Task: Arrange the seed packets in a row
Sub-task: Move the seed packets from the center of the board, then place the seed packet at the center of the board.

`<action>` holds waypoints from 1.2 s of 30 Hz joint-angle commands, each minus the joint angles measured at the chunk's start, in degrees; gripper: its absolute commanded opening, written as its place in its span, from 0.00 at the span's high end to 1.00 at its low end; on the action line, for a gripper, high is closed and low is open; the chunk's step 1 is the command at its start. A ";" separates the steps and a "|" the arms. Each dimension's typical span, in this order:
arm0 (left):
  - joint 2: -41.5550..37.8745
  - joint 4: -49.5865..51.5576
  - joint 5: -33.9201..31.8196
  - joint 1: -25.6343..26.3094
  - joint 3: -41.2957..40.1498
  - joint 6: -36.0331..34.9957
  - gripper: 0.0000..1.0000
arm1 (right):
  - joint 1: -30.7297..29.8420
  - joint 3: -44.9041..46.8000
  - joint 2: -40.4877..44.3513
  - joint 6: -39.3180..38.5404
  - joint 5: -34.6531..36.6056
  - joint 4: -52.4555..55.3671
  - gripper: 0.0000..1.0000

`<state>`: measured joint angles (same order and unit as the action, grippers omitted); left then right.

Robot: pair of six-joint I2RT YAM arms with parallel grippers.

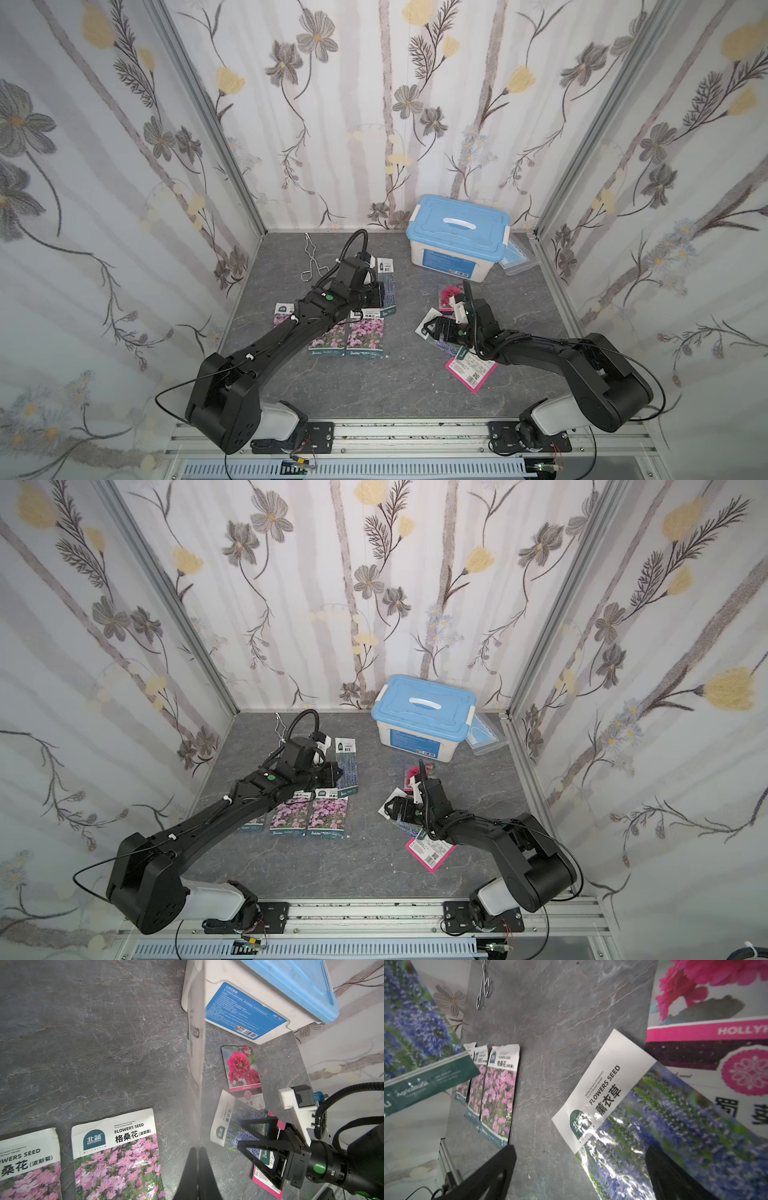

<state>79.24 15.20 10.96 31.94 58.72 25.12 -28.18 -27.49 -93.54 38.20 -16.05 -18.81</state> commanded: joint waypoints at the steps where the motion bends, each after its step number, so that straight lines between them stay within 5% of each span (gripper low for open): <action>1: 0.60 -0.44 0.99 0.05 0.65 0.10 1.00 | 4.12 2.78 1.51 2.09 6.11 9.15 0.00; 8: 3.30 -1.81 2.16 0.92 1.20 0.01 1.00 | 14.11 5.40 13.26 1.09 7.52 15.02 0.00; 14: 6.74 -2.89 2.53 3.70 2.01 0.78 1.00 | 16.32 0.33 21.65 -0.64 9.95 22.90 0.00; 18: 8.94 -4.77 2.53 6.16 1.77 2.11 1.00 | 15.90 0.43 25.93 -1.61 4.43 24.53 0.00; 36: 17.47 -8.17 0.61 12.68 -0.18 8.71 1.00 | 14.45 -0.18 23.73 -2.35 -3.29 20.05 0.00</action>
<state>96.20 6.26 13.28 44.58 59.02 32.51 -13.65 -26.96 -69.34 36.53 -18.37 3.66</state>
